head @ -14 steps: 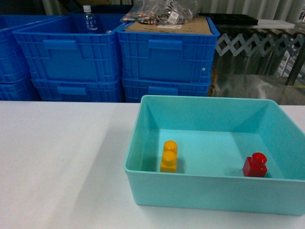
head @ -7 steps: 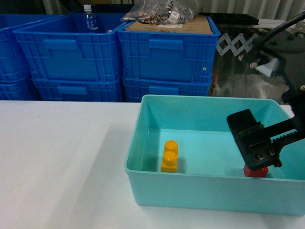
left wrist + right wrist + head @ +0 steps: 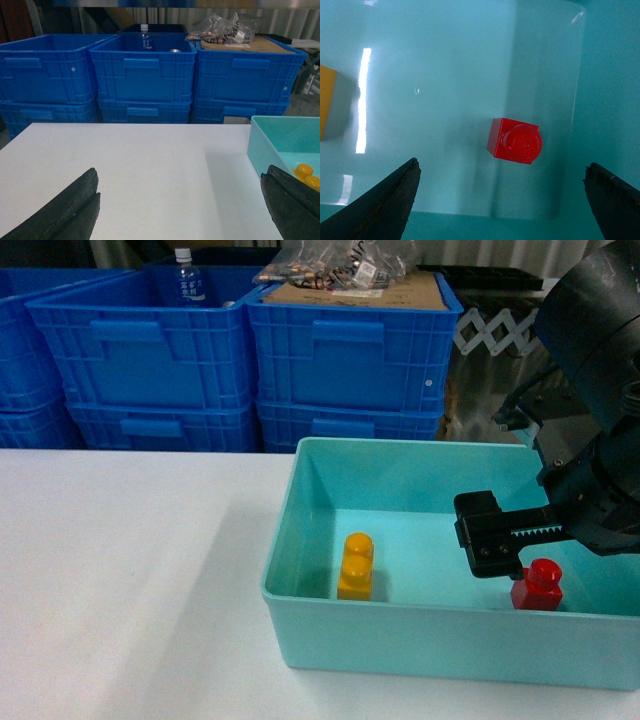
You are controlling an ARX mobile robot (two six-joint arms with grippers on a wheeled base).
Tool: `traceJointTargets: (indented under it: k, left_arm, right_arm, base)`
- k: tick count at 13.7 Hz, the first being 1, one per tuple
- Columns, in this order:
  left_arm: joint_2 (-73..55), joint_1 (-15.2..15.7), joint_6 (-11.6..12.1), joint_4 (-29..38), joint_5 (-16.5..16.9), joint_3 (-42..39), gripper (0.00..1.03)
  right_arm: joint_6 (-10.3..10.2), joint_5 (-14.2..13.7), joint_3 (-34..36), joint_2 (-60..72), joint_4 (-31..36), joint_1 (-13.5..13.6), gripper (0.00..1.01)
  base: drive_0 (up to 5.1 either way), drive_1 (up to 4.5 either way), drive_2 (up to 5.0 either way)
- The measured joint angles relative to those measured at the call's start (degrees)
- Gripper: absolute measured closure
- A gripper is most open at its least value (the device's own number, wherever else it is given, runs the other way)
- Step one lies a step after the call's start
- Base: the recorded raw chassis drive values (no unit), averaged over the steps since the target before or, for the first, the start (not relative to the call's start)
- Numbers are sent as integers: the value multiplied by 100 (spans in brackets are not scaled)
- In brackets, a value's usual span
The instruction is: Pick red block from blue box to shelf
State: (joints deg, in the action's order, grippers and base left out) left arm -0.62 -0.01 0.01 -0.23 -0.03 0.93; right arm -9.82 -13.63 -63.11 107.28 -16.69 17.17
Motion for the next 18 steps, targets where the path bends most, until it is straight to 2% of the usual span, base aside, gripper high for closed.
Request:
traceJointTargets:
  k: [5, 13, 14, 18]
  left_arm:
    - [0, 0, 0, -2, 2, 0, 5]
    - [0, 0, 0, -2, 0, 0, 5]
    - [0, 0, 0, 0, 2, 0, 5]
    - [0, 0, 0, 0, 0, 0, 5]
  right_arm:
    - [-221, -74, -302, 671, 37, 0, 3]
    - [-387, -179, -798, 1355, -4, -181, 3]
    - [-404, -177, -837, 1421, -44, -181, 19]
    - [-479, -160, -883, 1569, -55, -227, 61]
  base:
    - [0, 0, 0]
    - [0, 0, 0]
    - [0, 0, 0]
    - [0, 0, 0]
